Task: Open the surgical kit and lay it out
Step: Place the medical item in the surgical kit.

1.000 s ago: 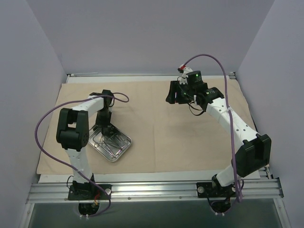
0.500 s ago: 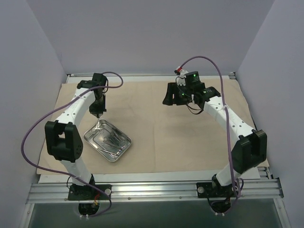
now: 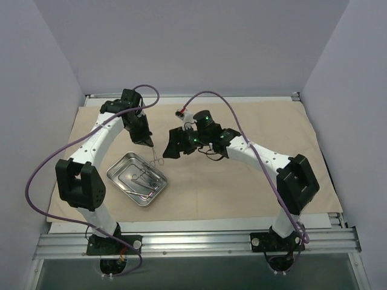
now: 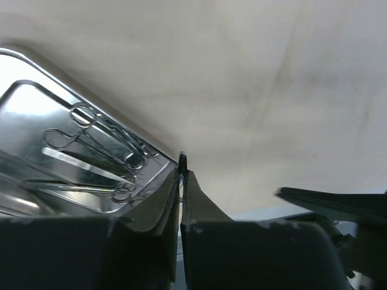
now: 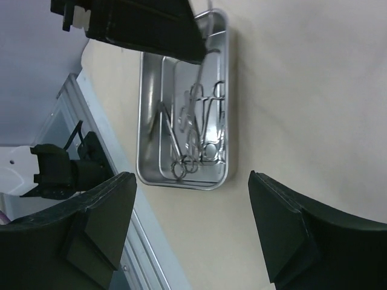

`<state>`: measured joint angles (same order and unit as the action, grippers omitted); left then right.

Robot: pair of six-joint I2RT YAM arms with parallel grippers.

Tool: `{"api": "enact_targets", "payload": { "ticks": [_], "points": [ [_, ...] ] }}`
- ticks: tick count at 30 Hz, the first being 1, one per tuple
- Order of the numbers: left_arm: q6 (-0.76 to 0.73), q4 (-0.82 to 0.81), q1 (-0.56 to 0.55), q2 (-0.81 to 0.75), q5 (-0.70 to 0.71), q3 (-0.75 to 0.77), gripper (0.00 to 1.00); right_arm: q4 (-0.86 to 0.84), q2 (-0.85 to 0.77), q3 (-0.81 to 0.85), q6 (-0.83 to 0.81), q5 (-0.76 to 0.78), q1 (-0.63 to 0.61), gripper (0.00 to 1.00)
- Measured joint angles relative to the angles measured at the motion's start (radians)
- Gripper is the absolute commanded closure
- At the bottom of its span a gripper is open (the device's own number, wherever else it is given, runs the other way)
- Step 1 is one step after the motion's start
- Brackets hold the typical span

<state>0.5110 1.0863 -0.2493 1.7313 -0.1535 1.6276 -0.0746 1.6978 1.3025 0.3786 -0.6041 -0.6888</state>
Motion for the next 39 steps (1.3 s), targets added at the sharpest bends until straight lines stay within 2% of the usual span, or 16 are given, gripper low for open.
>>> {"api": "enact_targets", "payload": {
  "ticks": [4, 10, 13, 16, 17, 18, 19, 21, 22, 23, 24, 25, 27, 31, 34, 39],
  "points": [
    [0.055, -0.008, -0.039, 0.000, -0.050, 0.008, 0.98, -0.034, 0.070, 0.026, 0.016, 0.007, -0.067, 0.27],
    [0.089, -0.017, -0.089, -0.002, -0.089, 0.011, 0.98, -0.037, 0.122, 0.034, 0.031, 0.034, -0.070, 0.34],
    [0.095, -0.019, -0.101, -0.005, -0.095, 0.011, 0.98, -0.039, 0.135, 0.043, 0.036, 0.043, -0.070, 0.42],
    [0.099, -0.021, -0.103, -0.011, -0.102, 0.011, 0.98, -0.039, 0.152, 0.061, 0.041, 0.041, -0.070, 0.66],
    [0.099, -0.022, -0.103, -0.014, -0.107, 0.011, 0.98, -0.039, 0.159, 0.068, 0.042, 0.040, -0.070, 0.85],
    [0.099, -0.023, -0.103, -0.016, -0.109, 0.011, 0.98, -0.040, 0.165, 0.073, 0.043, 0.039, -0.070, 0.96],
    [0.099, -0.023, -0.103, -0.017, -0.113, 0.012, 0.98, -0.043, 0.169, 0.074, 0.051, 0.034, -0.070, 1.00],
    [0.095, -0.021, -0.103, -0.018, -0.119, 0.017, 0.94, -0.043, 0.172, 0.074, 0.068, 0.032, -0.065, 1.00],
    [0.087, -0.021, -0.103, -0.018, -0.121, 0.024, 0.87, -0.047, 0.172, 0.074, 0.073, 0.029, -0.062, 1.00],
    [0.079, -0.020, -0.103, -0.018, -0.120, 0.032, 0.67, -0.054, 0.172, 0.072, 0.080, 0.024, -0.060, 1.00],
    [0.065, -0.017, -0.103, -0.018, -0.119, 0.045, 0.57, -0.064, 0.172, 0.068, 0.089, 0.019, -0.057, 1.00],
    [0.052, -0.016, -0.102, -0.018, -0.118, 0.061, 0.48, -0.076, 0.172, 0.063, 0.097, 0.014, -0.051, 1.00],
    [0.032, -0.019, -0.097, -0.020, -0.116, 0.091, 0.38, -0.102, 0.172, 0.043, 0.119, 0.001, -0.033, 1.00],
    [-0.013, -0.058, -0.073, -0.060, -0.129, 0.087, 0.32, -0.163, 0.147, -0.041, 0.187, -0.051, 0.055, 1.00],
    [-0.032, -0.152, -0.047, -0.156, -0.210, -0.015, 0.32, -0.242, 0.103, -0.110, 0.263, -0.105, 0.147, 1.00],
    [-0.032, -0.297, -0.046, -0.243, -0.375, -0.144, 0.33, -0.506, 0.026, -0.162, 0.455, -0.218, 0.256, 1.00]
  ]
}}
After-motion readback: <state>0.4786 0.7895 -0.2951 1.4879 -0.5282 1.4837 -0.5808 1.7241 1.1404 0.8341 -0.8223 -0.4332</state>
